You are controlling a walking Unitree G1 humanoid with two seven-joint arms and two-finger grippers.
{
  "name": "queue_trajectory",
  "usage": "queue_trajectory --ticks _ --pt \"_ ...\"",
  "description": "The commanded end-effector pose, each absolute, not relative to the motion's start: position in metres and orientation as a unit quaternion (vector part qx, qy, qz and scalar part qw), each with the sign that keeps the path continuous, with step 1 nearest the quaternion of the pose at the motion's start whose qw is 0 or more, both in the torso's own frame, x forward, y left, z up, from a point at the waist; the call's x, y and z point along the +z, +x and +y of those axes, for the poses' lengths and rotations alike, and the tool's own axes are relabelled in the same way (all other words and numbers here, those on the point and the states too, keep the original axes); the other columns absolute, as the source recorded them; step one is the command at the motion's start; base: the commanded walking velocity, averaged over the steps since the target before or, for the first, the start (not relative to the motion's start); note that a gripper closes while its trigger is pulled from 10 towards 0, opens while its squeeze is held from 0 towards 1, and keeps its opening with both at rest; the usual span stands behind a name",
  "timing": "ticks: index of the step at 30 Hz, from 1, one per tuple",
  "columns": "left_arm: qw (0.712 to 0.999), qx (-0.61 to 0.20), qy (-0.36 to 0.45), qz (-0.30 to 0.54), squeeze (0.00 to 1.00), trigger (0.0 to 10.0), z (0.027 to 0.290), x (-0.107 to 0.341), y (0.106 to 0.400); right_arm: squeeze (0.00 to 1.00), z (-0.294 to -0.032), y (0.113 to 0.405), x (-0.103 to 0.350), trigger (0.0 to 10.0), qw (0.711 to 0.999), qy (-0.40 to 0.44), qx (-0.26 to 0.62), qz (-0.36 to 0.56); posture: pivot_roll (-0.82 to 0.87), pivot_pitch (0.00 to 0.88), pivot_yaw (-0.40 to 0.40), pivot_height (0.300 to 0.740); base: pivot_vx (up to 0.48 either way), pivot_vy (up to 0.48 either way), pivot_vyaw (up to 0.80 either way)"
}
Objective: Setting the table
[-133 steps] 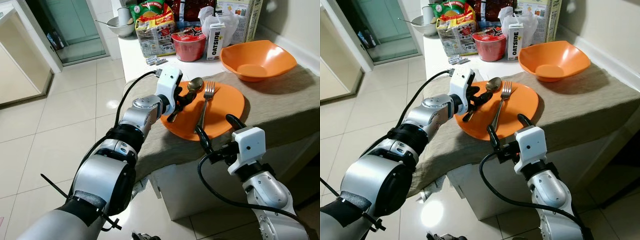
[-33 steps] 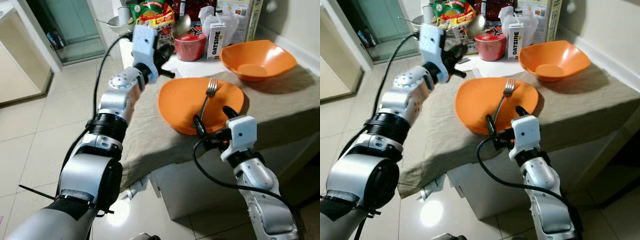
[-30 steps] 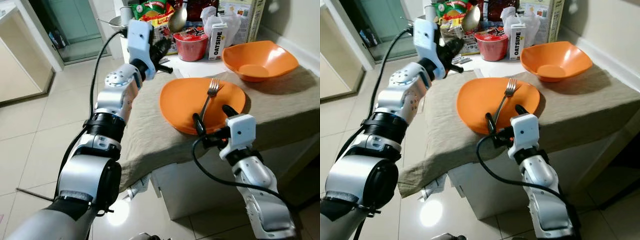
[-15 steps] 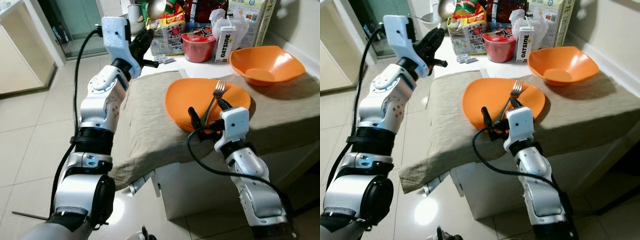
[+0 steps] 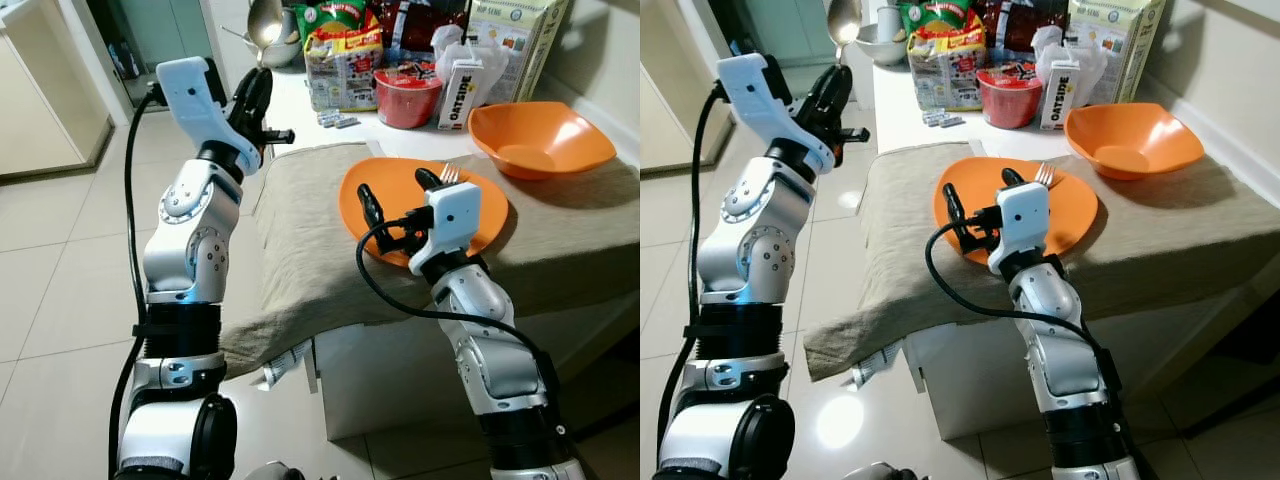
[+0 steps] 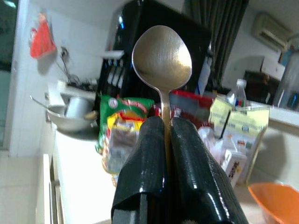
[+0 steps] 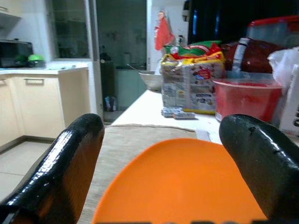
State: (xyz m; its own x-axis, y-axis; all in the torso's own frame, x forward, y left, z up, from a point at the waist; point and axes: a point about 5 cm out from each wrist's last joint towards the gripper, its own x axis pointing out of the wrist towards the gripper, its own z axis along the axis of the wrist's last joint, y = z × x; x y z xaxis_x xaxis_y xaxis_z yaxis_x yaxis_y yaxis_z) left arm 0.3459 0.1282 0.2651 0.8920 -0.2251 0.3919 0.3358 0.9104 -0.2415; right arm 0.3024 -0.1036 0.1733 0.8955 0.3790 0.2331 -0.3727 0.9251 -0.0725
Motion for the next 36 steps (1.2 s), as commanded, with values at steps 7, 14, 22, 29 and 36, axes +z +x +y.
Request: queue_trajectory --ticks 7,14,22,29,36 --pt "0.972 -0.142 -0.073 -0.174 0.00 0.0 0.126 0.241 0.316 0.00 -0.111 0.307 0.179 10.0 0.974 -0.017 0.184 -0.130 -0.14 0.000 0.063 0.740 0.000 0.000 0.00" --pt "0.984 -0.110 -0.071 -0.119 0.00 0.0 0.151 0.205 0.289 0.00 -0.109 0.293 0.175 10.0 0.970 -0.031 0.203 -0.132 -0.13 0.000 0.064 0.740 0.000 0.000 0.00" --pt "0.992 -0.044 -0.054 -0.109 0.00 0.0 0.174 0.199 0.267 0.00 -0.106 0.278 0.166 10.0 0.967 -0.034 0.223 -0.121 -0.11 0.000 0.050 0.740 0.000 0.000 0.00" --pt "0.994 -0.016 -0.084 -0.071 0.00 0.0 0.172 0.184 0.274 0.00 -0.102 0.288 0.160 10.0 0.970 -0.028 0.218 -0.107 -0.09 0.000 0.038 0.740 0.000 0.000 0.00" --pt "0.991 -0.003 -0.106 -0.083 0.00 0.0 0.171 0.189 0.274 0.00 -0.110 0.288 0.154 10.0 0.974 -0.024 0.207 -0.088 -0.11 0.000 0.023 0.740 0.000 0.000 0.00"
